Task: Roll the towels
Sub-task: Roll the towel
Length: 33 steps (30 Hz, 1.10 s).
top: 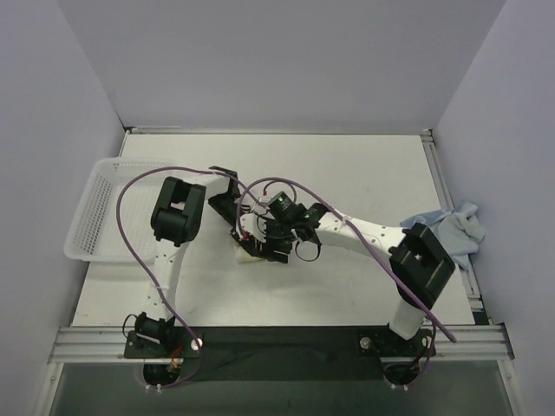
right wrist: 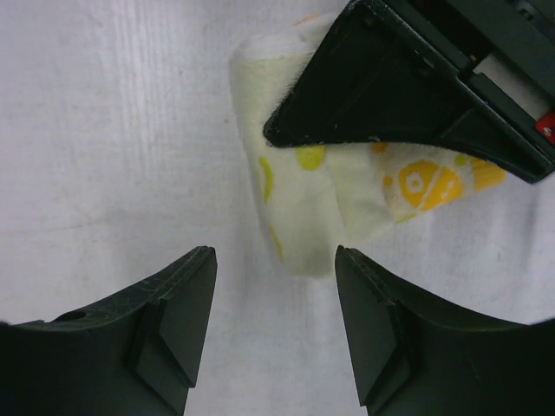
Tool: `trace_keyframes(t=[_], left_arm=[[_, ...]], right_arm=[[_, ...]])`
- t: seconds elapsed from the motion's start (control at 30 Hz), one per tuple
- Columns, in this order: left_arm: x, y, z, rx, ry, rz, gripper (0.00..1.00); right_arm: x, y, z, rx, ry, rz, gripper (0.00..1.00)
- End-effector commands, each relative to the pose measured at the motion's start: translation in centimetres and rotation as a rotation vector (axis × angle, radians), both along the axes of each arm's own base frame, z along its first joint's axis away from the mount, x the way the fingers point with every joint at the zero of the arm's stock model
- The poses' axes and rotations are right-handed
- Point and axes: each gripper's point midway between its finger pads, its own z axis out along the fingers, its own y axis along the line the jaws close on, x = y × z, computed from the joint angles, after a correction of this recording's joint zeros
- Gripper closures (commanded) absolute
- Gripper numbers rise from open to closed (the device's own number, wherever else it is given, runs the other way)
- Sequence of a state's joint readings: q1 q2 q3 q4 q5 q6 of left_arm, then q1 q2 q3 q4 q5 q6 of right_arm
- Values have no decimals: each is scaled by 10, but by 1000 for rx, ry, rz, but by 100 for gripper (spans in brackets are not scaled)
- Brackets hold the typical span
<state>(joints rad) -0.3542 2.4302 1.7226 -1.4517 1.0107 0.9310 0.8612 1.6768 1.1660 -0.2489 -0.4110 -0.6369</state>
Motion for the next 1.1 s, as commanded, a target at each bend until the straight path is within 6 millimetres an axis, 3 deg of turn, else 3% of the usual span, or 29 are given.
trace_keyframes(t=[0.0, 0.2, 0.33, 0.4, 0.43, 0.47, 0.53, 0.57, 0.63, 0.8, 0.83, 1.0, 1.07], left_arm=[[-20, 15, -12, 54, 55, -80, 81], [-20, 16, -13, 54, 60, -78, 81], [-21, 16, -15, 53, 60, -77, 81], [-20, 15, -14, 52, 57, -77, 80], [-20, 16, -15, 54, 56, -77, 80], [-20, 16, -15, 56, 49, -79, 79], [-18, 15, -13, 51, 36, -68, 76], [-17, 15, -11, 49, 26, -64, 75], [-12, 13, -7, 42, -9, -54, 72], [7, 16, 16, 18, -98, -7, 59], [14, 20, 20, 19, -112, 18, 58], [53, 36, 52, 10, -241, 134, 56], [76, 46, 74, -17, -293, 219, 56]], right_arm=[[30, 22, -8, -2, -141, 42, 43], [10, 26, -39, -23, -66, 137, 48], [10, 25, -62, -57, -79, 166, 50], [10, 24, -72, -79, -66, 165, 56], [10, 23, -74, -88, -62, 167, 62], [9, 22, -76, -97, -54, 169, 77], [4, 17, -82, -129, -16, 176, 96], [1, 15, -83, -138, -3, 178, 100], [-9, 7, -87, -174, 51, 185, 100], [-35, -2, -69, -201, 217, 202, 100], [-48, -9, -68, -212, 291, 206, 100], [-65, -16, -61, -211, 468, 158, 100], [-72, -19, -65, -224, 548, 144, 100]])
